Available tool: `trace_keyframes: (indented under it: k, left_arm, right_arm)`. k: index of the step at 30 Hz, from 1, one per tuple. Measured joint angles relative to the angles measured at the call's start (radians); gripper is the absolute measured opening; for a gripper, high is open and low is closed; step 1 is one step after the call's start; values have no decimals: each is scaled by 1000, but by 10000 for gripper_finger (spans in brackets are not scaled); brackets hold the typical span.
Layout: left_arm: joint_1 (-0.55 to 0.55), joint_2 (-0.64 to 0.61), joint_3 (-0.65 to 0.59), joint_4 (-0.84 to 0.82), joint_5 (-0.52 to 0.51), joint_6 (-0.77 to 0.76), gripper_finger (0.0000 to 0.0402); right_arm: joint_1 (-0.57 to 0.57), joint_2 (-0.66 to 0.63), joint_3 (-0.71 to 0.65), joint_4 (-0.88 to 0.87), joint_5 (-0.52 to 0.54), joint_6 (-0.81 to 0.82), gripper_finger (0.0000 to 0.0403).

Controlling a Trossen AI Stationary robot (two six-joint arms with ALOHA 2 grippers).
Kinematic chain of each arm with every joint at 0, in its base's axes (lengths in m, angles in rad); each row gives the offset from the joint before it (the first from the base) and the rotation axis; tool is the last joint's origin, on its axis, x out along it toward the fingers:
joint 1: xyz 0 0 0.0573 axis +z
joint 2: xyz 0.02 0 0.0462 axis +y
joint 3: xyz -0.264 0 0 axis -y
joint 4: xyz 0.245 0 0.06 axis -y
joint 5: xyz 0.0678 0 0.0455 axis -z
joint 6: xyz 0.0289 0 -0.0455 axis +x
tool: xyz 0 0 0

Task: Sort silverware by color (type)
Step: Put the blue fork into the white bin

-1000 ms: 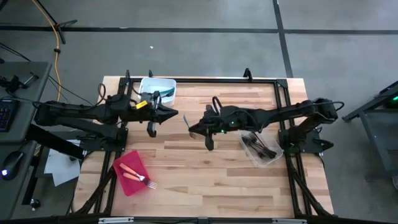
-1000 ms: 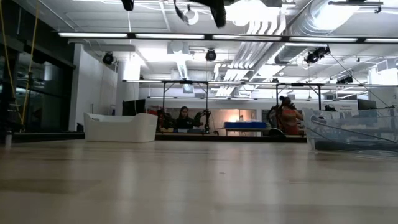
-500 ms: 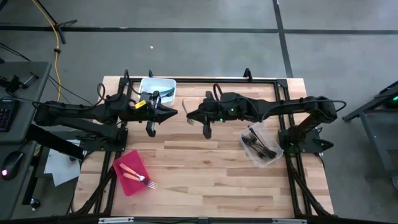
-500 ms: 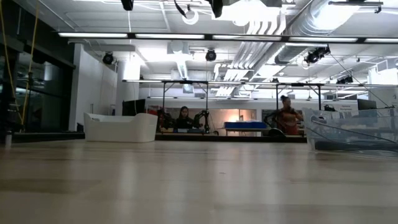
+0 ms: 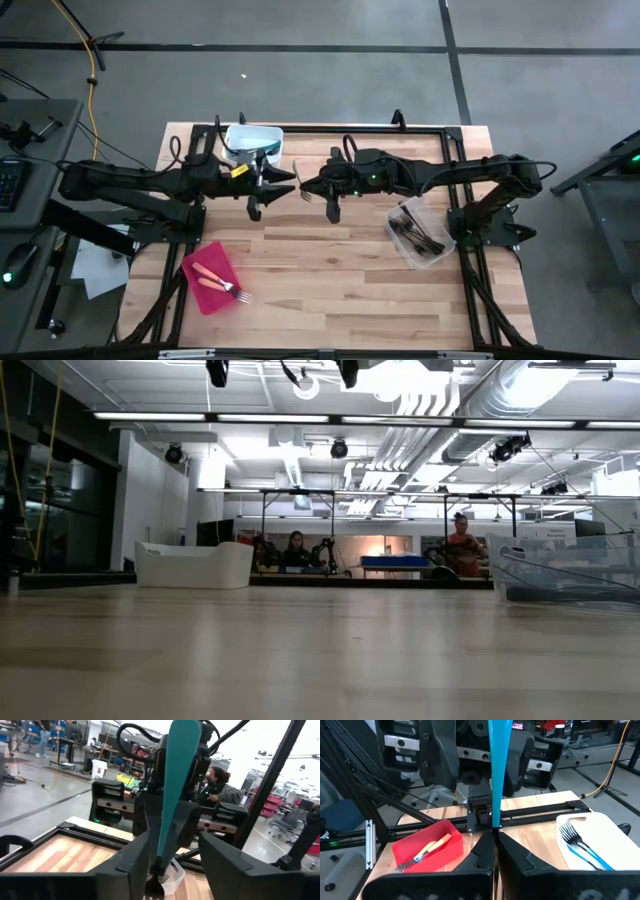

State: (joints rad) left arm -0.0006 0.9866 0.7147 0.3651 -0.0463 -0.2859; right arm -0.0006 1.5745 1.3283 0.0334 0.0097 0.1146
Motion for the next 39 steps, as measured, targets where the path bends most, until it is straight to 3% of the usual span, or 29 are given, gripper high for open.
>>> trace_keyframes:
  k: [5, 8, 19, 23, 30, 39]
  left_arm:
    - [0, 24, 0, 29, -42, 7, 178]
    - [5, 59, 0, 114, -49, 8, 179]
    - [8, 116, 0, 151, -48, 21, 174]
    - [8, 114, 0, 159, -52, 35, 140]
    - [7, 114, 0, 157, -75, 65, 16]
    - [7, 114, 0, 151, -113, 62, 5]
  right_arm:
    - [0, 0, 0, 0, 0, 0, 0]
    - [0, 0, 0, 0, 0, 0, 0]
    - [1, 0, -1, 0, -2, 14, 0]
    - [1, 0, -1, 0, -3, 16, 0]
    - [0, 0, -1, 0, 1, 17, 0]
    - [0, 0, -1, -4, 7, 26, 6]
